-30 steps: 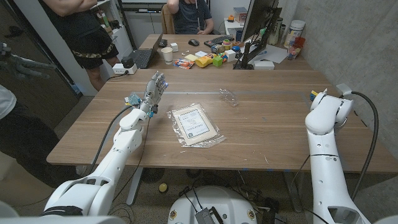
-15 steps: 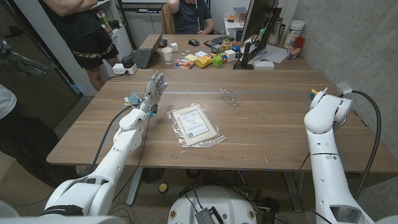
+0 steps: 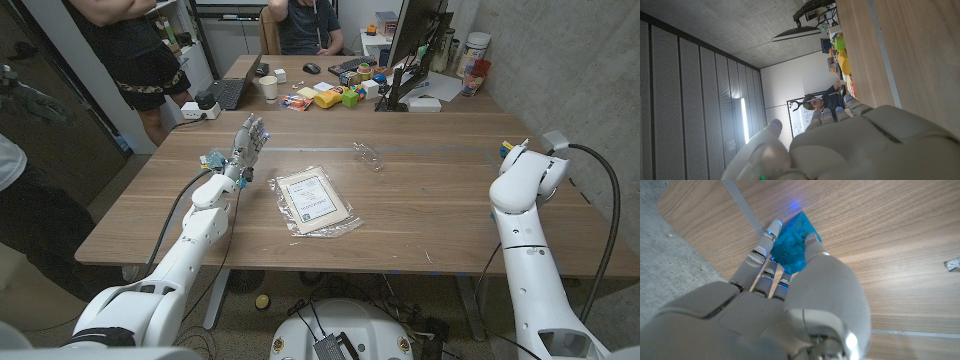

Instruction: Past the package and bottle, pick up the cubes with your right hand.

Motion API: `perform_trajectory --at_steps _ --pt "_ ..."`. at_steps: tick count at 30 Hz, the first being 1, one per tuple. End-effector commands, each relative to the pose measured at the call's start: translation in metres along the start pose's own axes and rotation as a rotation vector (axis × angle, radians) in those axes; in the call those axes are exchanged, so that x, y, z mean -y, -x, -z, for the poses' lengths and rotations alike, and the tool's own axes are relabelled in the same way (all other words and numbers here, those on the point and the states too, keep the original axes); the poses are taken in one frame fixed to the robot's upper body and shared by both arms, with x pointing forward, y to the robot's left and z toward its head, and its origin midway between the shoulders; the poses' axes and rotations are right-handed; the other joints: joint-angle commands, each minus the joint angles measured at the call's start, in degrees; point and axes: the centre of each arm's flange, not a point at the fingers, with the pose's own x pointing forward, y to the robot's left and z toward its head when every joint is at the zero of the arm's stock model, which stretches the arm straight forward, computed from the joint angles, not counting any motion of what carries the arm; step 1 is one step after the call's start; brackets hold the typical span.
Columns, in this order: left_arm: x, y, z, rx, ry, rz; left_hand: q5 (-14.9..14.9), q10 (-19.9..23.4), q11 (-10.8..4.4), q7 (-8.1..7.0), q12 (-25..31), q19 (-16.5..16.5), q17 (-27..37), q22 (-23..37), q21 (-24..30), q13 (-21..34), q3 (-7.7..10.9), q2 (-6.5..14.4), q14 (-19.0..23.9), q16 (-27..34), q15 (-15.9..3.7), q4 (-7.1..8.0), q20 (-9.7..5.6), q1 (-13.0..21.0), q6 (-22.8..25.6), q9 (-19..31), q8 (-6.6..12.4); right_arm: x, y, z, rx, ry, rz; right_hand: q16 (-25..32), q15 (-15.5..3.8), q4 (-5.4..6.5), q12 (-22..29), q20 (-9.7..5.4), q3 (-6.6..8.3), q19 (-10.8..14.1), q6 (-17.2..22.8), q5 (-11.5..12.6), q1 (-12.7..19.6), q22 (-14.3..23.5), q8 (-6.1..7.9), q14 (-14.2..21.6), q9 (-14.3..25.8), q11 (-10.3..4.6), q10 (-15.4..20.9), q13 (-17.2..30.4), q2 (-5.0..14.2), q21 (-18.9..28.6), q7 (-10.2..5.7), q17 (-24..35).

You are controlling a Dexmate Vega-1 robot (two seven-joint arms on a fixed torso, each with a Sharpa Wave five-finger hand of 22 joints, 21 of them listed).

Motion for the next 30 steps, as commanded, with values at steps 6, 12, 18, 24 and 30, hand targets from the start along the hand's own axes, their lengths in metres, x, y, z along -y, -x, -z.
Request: perform_trajectory --at_steps 6,12,18,24,30 --pt "-0.001 -0.005 -0.001 0.003 -0.002 0.013 0.3 -0.4 0.03 -0.02 0.4 -0.7 0.2 0.1 0.3 0.2 -0.36 2.9 -2.4 0.3 0.22 -0.02 0.08 -0.8 0.1 0.2 0.36 0.004 0.006 0.001 0.02 -0.026 0.057 0.1 -8.45 -0.98 1.5 -5.61 1.47 0.1 2.9 0.6 2.9 0.0 0.4 1.7 0.5 -0.05 2.0 1.3 2.25 -0.5 1.44 0.7" --pt "0.0 -0.004 0.001 -0.009 -0.005 0.017 0.3 -0.5 0.01 -0.09 0.3 -0.7 0.2 0.1 0.3 0.2 -0.48 2.9 -2.4 0.3 0.25 0.0 0.1 -0.8 0.1 0.2 0.36 0.007 0.009 0.003 0.089 -0.056 0.071 0.0 -8.18 -0.75 2.0 -5.44 1.46 0.2 3.7 0.3 2.8 0.1 0.44 2.3 0.6 0.33 2.5 1.7 2.03 -0.4 1.47 0.8" --pt "-0.002 -0.007 0.002 -0.01 -0.004 0.016 0.4 -0.5 0.01 -0.14 0.3 -0.7 0.2 0.1 0.3 0.2 -0.63 2.9 -2.4 0.4 0.28 0.02 0.1 -0.8 0.0 0.2 0.36 0.014 0.021 -0.006 0.13 -0.052 0.137 0.0 -8.2 -0.66 2.7 -5.22 1.59 0.8 5.1 -0.1 2.9 0.2 0.64 3.4 0.7 0.65 3.5 2.1 2.02 -0.1 1.99 0.9" --pt "-0.007 -0.009 0.001 -0.008 -0.006 0.008 0.4 -0.5 -0.05 -0.06 0.3 -0.8 0.2 0.1 0.2 0.2 -0.77 2.9 -2.5 0.3 0.3 0.02 0.18 -0.8 0.0 0.2 0.36 0.021 0.032 -0.017 0.148 -0.035 0.19 0.1 -8.42 -0.5 3.1 -5.25 1.71 1.4 6.4 -0.3 2.9 0.2 0.88 4.6 0.8 0.69 4.1 2.4 2.08 0.1 2.59 0.9" --pt "-0.009 -0.013 0.003 -0.015 -0.003 0.008 0.4 -0.6 0.03 -0.08 0.3 -0.8 0.2 0.1 0.3 0.2 -0.9 2.8 -2.5 0.3 0.28 0.03 0.18 -0.8 0.0 0.2 0.36 0.027 0.039 -0.022 0.151 -0.034 0.22 0.1 -8.07 -0.45 3.5 -5.29 1.83 1.8 6.7 -0.4 3.0 0.3 0.78 5.3 0.8 0.83 4.8 2.6 2.05 0.2 2.62 0.9"
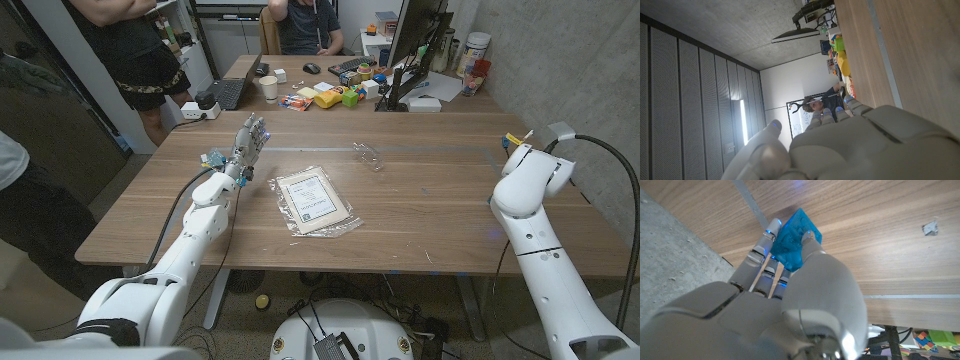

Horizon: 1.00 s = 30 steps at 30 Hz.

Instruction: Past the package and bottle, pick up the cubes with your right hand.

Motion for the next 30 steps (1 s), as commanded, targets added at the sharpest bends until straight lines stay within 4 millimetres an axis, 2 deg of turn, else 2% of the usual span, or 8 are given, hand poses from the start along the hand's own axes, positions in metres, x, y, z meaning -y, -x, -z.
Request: perform_trajectory --at_steps 1,10,14,17,30 --pt "-0.005 -0.006 0.002 -0.007 -0.001 -0.003 0.2 -0.5 0.01 -0.07 0.3 -0.4 0.2 0.1 0.3 0.2 -0.41 3.1 -2.5 0.3 0.28 -0.02 -0.17 -0.6 0.0 0.2 0.35 0.014 0.014 -0.016 0.033 0.013 0.078 0.3 -8.19 0.44 0.5 -4.55 0.72 0.8 0.6 -0.2 0.3 0.1 0.39 0.8 0.3 0.28 0.8 0.3 0.64 0.4 0.2 0.2" --pt "-0.007 -0.014 0.001 -0.006 0.001 -0.001 0.3 -0.5 0.07 -0.07 0.3 -0.4 0.2 0.1 0.3 0.2 -0.57 3.1 -2.5 0.3 0.24 -0.03 -0.17 -0.6 0.0 0.2 0.36 0.022 0.029 -0.017 0.051 -0.022 0.167 0.2 -8.18 0.71 0.9 -4.45 0.68 1.5 1.0 -0.4 0.0 0.1 0.21 1.8 0.4 0.46 1.5 0.6 0.41 0.5 0.35 0.1" --pt "-0.007 -0.015 0.001 -0.006 0.0 -0.004 0.3 -0.5 0.05 -0.07 0.3 -0.4 0.2 0.1 0.3 0.2 -0.63 3.1 -2.5 0.3 0.27 -0.04 -0.19 -0.6 0.0 0.2 0.37 0.024 0.039 -0.016 0.072 -0.06 0.267 0.1 -8.19 0.9 0.9 -4.38 0.53 1.8 1.3 -0.5 -0.3 0.1 0.18 2.1 0.5 0.38 1.5 0.7 0.2 0.6 0.48 0.0" --pt "-0.007 -0.015 0.001 -0.005 0.0 -0.006 0.3 -0.5 0.07 -0.07 0.3 -0.4 0.2 0.1 0.3 0.2 -0.68 3.1 -2.5 0.3 0.29 -0.04 -0.18 -0.6 0.0 0.2 0.36 0.025 0.045 -0.019 0.098 -0.076 0.314 0.3 -8.2 0.85 1.5 -4.41 0.73 2.4 2.7 -0.5 -0.1 0.1 0.45 3.5 0.5 0.5 2.8 1.0 0.34 0.7 1.58 0.0" --pt "-0.003 -0.011 0.0 -0.005 -0.003 -0.009 0.4 -0.5 0.01 -0.04 0.3 -0.4 0.2 0.1 0.3 0.2 -0.85 3.2 -2.5 0.3 0.29 -0.02 -0.18 -0.5 0.0 0.2 0.37 0.03 0.052 -0.022 0.149 -0.083 0.381 0.2 -8.33 0.6 1.9 -4.5 1.34 3.5 3.7 -0.6 0.5 0.1 0.38 5.0 0.7 0.51 3.7 1.3 0.65 0.9 1.75 -0.1"
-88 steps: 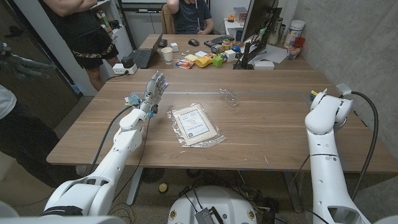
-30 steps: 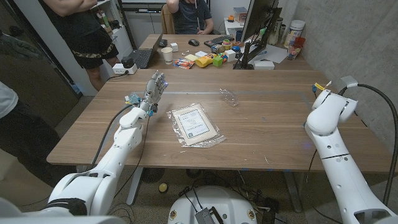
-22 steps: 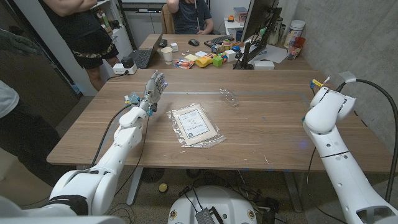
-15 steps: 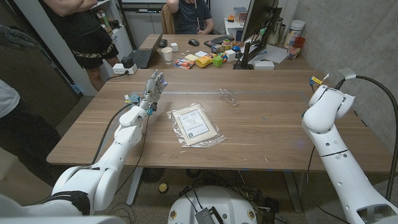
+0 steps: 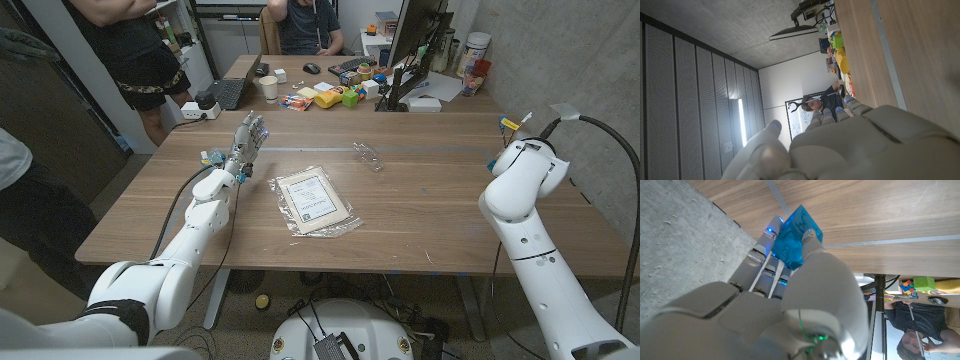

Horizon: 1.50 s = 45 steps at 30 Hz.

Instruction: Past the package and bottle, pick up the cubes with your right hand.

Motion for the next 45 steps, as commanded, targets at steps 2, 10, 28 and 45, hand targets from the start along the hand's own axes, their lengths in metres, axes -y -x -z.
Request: perform_trajectory --at_steps 2,10,28,45 --pt "0.004 0.002 -0.001 -0.001 -0.004 -0.003 0.4 -0.5 -0.04 -0.06 0.4 -0.4 0.2 0.1 0.3 0.2 -0.26 3.2 -2.5 0.3 0.26 -0.14 -0.18 -0.6 0.0 0.2 0.36 0.009 0.009 -0.002 0.046 -0.032 0.104 0.3 -8.29 0.6 0.4 -3.8 1.4 0.6 1.0 -0.1 0.4 0.1 0.42 1.2 0.1 -0.23 0.9 0.3 0.85 0.4 0.52 0.1" --pt "0.007 0.004 -0.003 0.004 -0.006 -0.004 0.4 -0.6 0.03 -0.01 0.3 -0.4 0.2 0.1 0.3 0.2 -0.36 3.2 -2.5 0.3 0.27 -0.14 -0.18 -0.5 0.0 0.2 0.36 0.015 0.013 0.001 0.048 -0.04 0.147 0.3 -8.31 0.62 0.7 -3.81 1.57 1.2 1.3 -0.2 0.5 0.1 0.31 2.1 0.2 -0.11 1.6 0.5 0.76 0.5 0.7 0.0" --pt "0.013 0.014 -0.005 0.013 -0.008 -0.014 0.5 -0.6 0.1 -0.01 0.3 -0.5 0.2 0.1 0.3 0.2 -0.63 3.3 -2.5 0.3 0.29 -0.15 -0.15 -0.5 0.0 0.2 0.35 0.027 0.023 0.01 0.08 -0.058 0.255 0.0 -8.75 0.5 0.8 -3.86 2.18 2.2 1.9 -0.4 1.0 0.2 0.08 3.0 0.3 -0.26 2.2 0.9 0.92 0.6 0.99 0.0" --pt "0.017 0.02 -0.011 0.027 -0.015 -0.012 0.6 -0.6 0.05 -0.06 0.3 -0.5 0.2 0.1 0.3 0.2 -0.93 3.4 -2.5 0.3 0.24 -0.17 -0.13 -0.5 0.0 0.2 0.36 0.032 0.037 0.019 0.211 -0.163 0.393 -0.3 -8.55 0.86 1.0 -3.87 2.29 2.9 2.4 -0.6 0.6 0.1 -0.14 3.8 0.5 -0.28 2.9 1.2 0.68 0.5 0.78 0.0"
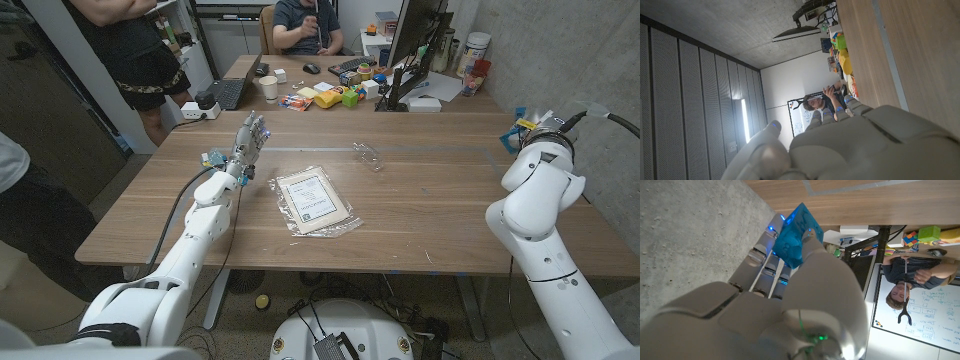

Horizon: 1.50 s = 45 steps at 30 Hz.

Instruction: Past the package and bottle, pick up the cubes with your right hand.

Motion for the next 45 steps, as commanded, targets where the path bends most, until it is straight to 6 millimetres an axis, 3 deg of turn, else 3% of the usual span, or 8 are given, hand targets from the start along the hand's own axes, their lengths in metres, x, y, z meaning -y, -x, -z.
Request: perform_trajectory --at_steps 1,31,45 --pt "0.004 0.005 -0.005 0.011 -0.003 -0.002 0.2 -0.6 -0.01 -0.06 0.3 -0.5 0.2 0.1 0.3 0.2 -0.41 3.4 -2.5 0.3 0.29 -0.09 -0.15 -0.5 0.0 0.2 0.36 0.007 0.01 0.006 0.075 -0.074 0.095 -0.1 -9.05 1.51 0.4 -2.95 1.7 0.9 1.2 0.3 0.6 0.1 0.01 1.9 0.2 -0.51 1.5 0.3 0.72 0.1 0.11 0.1" --pt "0.002 0.036 -0.007 0.021 -0.001 -0.026 0.4 -0.6 0.16 0.05 0.4 -0.4 0.2 0.1 0.3 0.2 -0.78 3.6 -2.5 0.3 0.27 -0.13 -0.15 -0.4 0.0 0.2 0.36 0.013 0.028 0.012 0.108 -0.092 0.129 -0.4 -9.35 1.83 0.5 -2.9 2.46 1.9 2.0 0.2 0.6 0.1 -0.37 3.4 0.4 -0.75 2.7 0.8 1.0 0.0 0.19 0.3" --pt "-0.001 0.042 -0.007 0.027 0.003 -0.024 0.4 -0.6 0.09 -0.04 0.4 -0.4 0.2 0.1 0.3 0.2 -0.92 3.6 -2.5 0.3 0.29 -0.16 -0.15 -0.3 0.0 0.2 0.36 0.016 0.037 0.01 0.11 -0.091 0.134 -0.6 -9.29 1.98 0.4 -2.85 2.76 2.4 2.5 0.1 0.4 0.1 -0.47 4.1 0.5 -0.7 3.2 1.0 0.95 0.0 0.47 0.3"
